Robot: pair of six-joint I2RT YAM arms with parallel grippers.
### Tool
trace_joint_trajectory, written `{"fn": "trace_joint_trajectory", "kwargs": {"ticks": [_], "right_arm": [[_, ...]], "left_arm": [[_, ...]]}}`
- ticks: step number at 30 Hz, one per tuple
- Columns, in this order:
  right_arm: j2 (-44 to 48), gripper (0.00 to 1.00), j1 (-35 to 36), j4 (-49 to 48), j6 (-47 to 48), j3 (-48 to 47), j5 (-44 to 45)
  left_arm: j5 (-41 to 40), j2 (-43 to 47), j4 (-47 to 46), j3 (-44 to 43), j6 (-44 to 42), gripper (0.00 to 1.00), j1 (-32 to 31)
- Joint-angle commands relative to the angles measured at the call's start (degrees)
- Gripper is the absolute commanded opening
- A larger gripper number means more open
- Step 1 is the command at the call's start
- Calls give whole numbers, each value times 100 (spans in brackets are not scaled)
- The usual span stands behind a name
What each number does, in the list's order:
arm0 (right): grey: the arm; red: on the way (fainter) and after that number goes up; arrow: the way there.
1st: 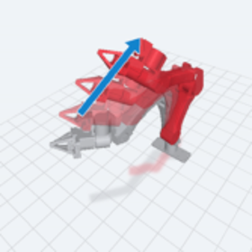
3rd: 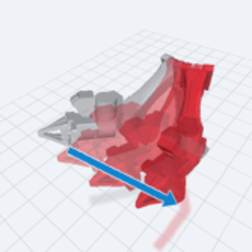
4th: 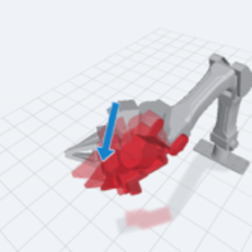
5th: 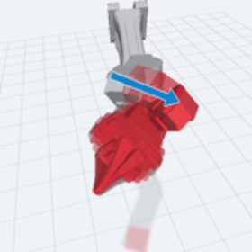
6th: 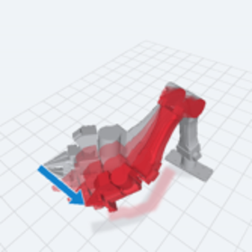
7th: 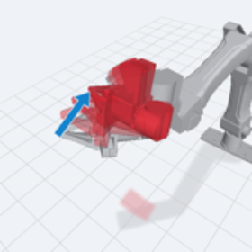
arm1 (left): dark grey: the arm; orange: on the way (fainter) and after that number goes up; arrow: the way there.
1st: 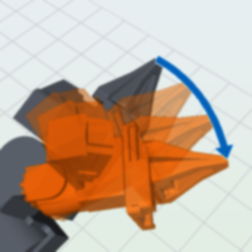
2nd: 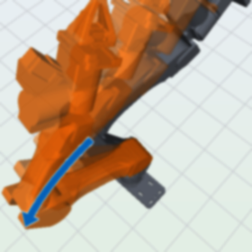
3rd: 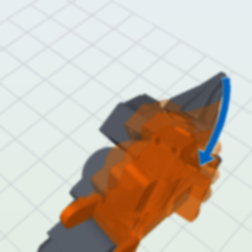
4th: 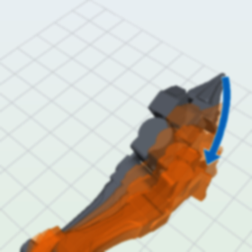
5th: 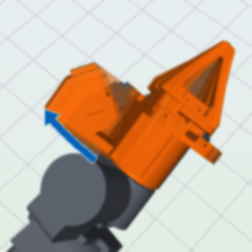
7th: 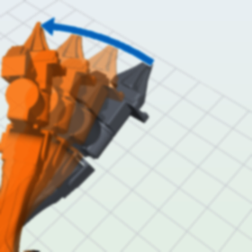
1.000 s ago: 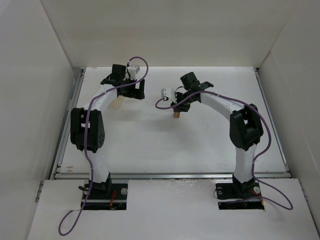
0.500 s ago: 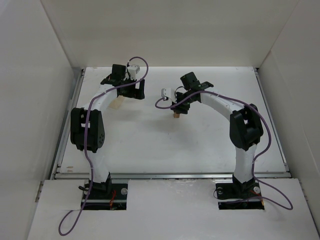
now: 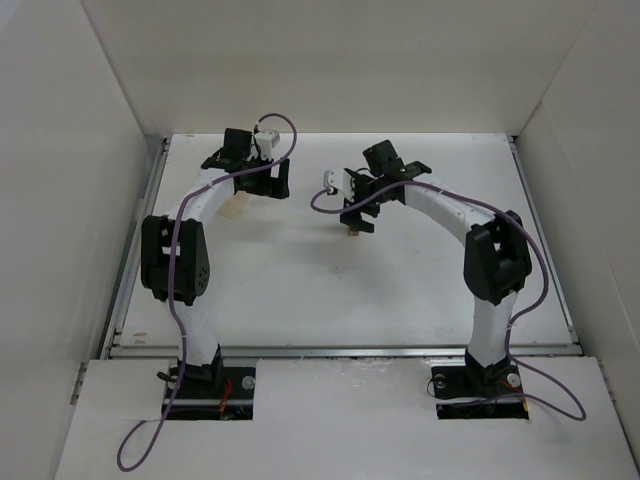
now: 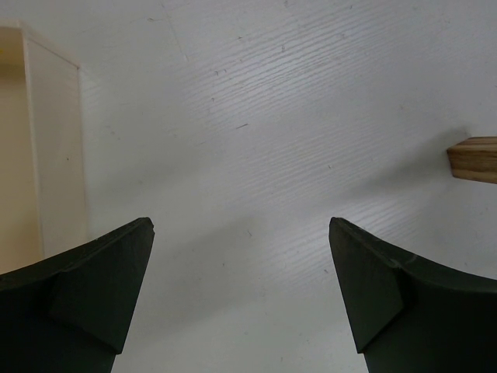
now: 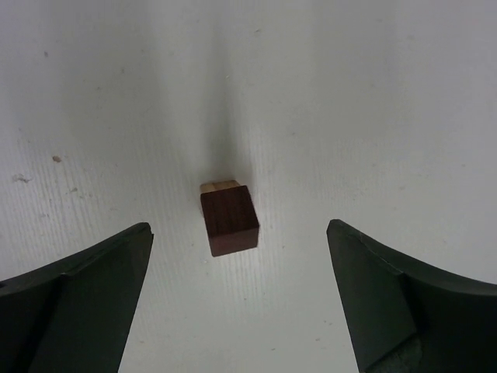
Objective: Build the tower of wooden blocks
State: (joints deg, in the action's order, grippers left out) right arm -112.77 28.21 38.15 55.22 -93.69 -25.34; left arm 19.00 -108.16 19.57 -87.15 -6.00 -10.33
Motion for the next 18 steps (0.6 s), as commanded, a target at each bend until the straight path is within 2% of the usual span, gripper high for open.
{"fn": "trace_joint_trajectory", "kwargs": {"ticks": [1,4,5,9,10,13,16,18], "right_arm": [[729,100,45,-858,-659,7,55],[1265,100,-183,-1424,-1792,359,354],[1562,100,-367,-1894,-2596,473,598],[2152,100,-737,-2628,-4183,852,1565],[2215,100,-825,-2629,-4891,922,2368],[2277,100,-1176,-2094,-5975,853,3882],[2285,100,-1677,-1419,-6829,852,4808],[2461,100,-2141,-1258,-7550,1228,5196]], "left_arm": [[-11,49,20,-161,-68,95,13],[-72,102,-32,-109,-68,96,13],[-125,102,-32,-109,-68,96,13],[-125,155,-85,-56,37,96,13],[-186,155,-137,-56,37,96,13],[-256,155,-138,-3,142,97,13],[-423,208,-191,-3,204,97,13],[-590,260,-191,49,204,97,13]]}}
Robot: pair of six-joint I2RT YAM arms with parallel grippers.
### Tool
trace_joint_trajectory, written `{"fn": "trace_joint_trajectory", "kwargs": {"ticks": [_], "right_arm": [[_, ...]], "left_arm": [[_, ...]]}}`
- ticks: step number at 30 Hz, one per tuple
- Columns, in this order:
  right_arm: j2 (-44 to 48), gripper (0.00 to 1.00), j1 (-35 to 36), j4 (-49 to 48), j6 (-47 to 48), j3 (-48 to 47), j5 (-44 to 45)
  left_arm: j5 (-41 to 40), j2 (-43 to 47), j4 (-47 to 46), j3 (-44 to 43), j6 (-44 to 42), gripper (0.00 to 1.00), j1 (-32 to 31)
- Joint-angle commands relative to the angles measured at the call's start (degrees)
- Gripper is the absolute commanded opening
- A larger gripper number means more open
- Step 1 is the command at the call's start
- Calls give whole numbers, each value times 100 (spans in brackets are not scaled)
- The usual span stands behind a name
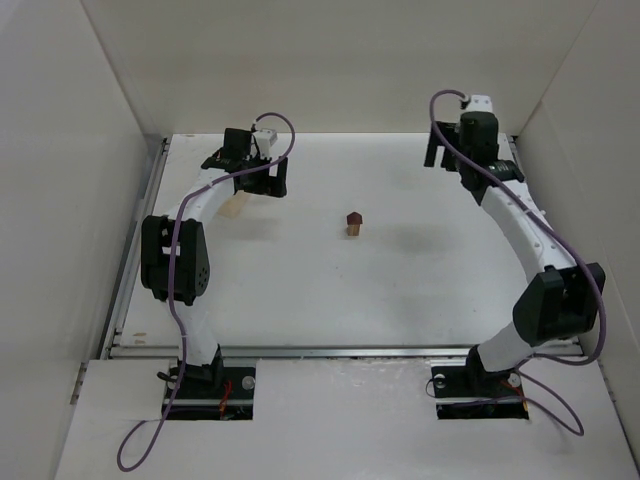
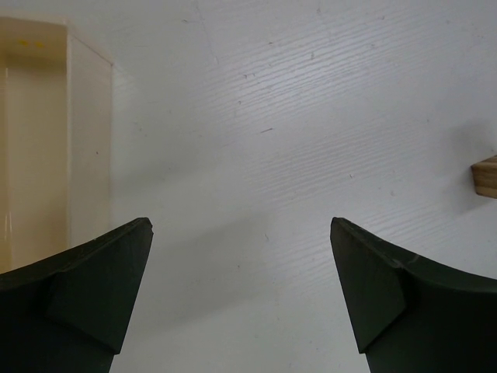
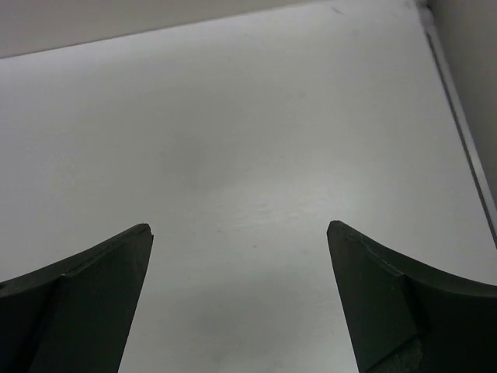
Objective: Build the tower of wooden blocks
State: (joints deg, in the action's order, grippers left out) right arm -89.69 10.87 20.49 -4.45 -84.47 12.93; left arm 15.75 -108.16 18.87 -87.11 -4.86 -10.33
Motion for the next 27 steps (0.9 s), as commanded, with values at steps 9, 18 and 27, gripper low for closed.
{"fn": "trace_joint_trajectory", "kwargs": {"ticks": [9,18,27], "right_arm": [[1050,100,-982,1026,-2753,1134,2650],[1366,100,-982,1282,-2965,1134,3348],[1533,100,-982,1176,-2965,1187,3286]], "left_arm": [[-748,479,-173,212,91,100,13],[-854,585,-226,265,38,100,13],[-960,699,-226,370,38,100,-92]]}}
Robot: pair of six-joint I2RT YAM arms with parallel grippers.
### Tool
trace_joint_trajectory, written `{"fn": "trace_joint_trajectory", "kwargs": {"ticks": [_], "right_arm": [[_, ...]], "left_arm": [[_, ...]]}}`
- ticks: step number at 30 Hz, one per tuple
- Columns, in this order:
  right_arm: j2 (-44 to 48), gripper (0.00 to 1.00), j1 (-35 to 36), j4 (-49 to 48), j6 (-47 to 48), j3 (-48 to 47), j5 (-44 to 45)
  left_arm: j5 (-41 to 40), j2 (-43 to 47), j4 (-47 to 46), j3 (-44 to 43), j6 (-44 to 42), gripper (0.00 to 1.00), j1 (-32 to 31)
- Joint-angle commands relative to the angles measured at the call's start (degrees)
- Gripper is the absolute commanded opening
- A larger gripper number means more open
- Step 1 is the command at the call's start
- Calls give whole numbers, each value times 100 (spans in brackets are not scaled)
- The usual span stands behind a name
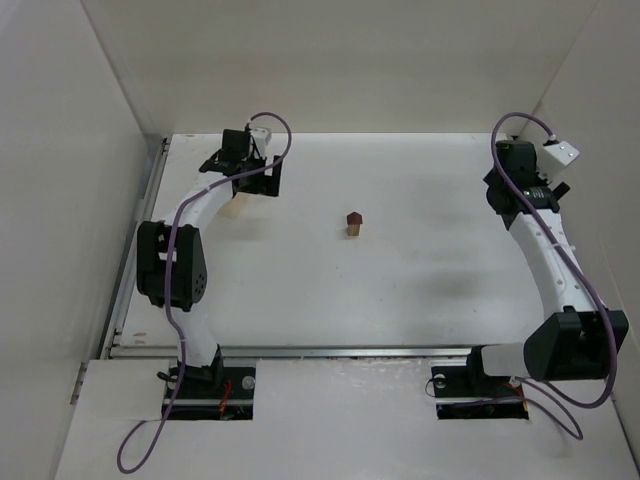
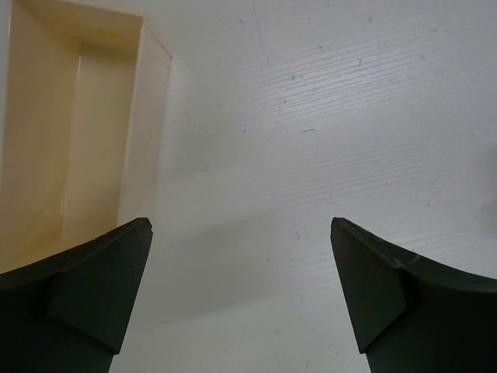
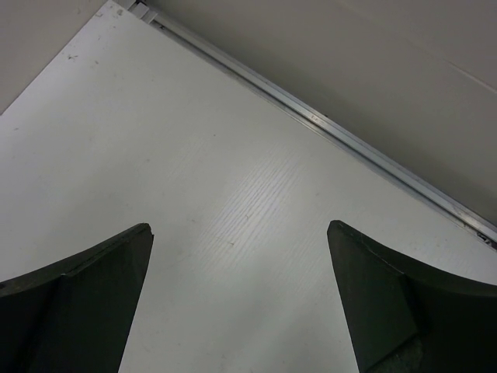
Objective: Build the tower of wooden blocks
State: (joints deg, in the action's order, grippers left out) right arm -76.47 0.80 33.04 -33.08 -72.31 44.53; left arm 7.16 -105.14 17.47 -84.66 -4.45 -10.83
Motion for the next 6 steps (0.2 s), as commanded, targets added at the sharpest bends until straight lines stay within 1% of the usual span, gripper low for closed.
{"fn": "trace_joint_trajectory", "kwargs": {"ticks": [1,6], "right_arm": [[211,100,26,-78,-102,24,126],[413,100,26,-271,-102,95,-6]], "left_arm": [[-101,398,-139,125,-3,100,-42],[-101,451,-139,178,-3,100,-42]]}}
